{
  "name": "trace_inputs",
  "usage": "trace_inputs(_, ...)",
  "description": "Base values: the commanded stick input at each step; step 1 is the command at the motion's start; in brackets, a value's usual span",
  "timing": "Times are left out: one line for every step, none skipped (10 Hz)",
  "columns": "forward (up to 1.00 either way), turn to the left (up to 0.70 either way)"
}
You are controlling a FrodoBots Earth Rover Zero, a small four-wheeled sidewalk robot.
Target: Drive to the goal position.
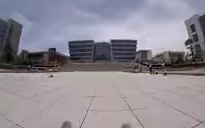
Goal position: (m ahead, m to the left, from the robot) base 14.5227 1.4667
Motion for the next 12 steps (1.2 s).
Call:
trace_inputs(0.70, 0.00)
trace_inputs(0.70, 0.00)
trace_inputs(0.70, 0.00)
trace_inputs(0.70, 0.00)
trace_inputs(0.70, 0.00)
trace_inputs(0.70, 0.00)
trace_inputs(0.70, 0.00)
trace_inputs(0.70, 0.00)
trace_inputs(0.70, 0.00)
trace_inputs(0.70, 0.00)
trace_inputs(0.70, 0.00)
trace_inputs(0.70, 0.00)
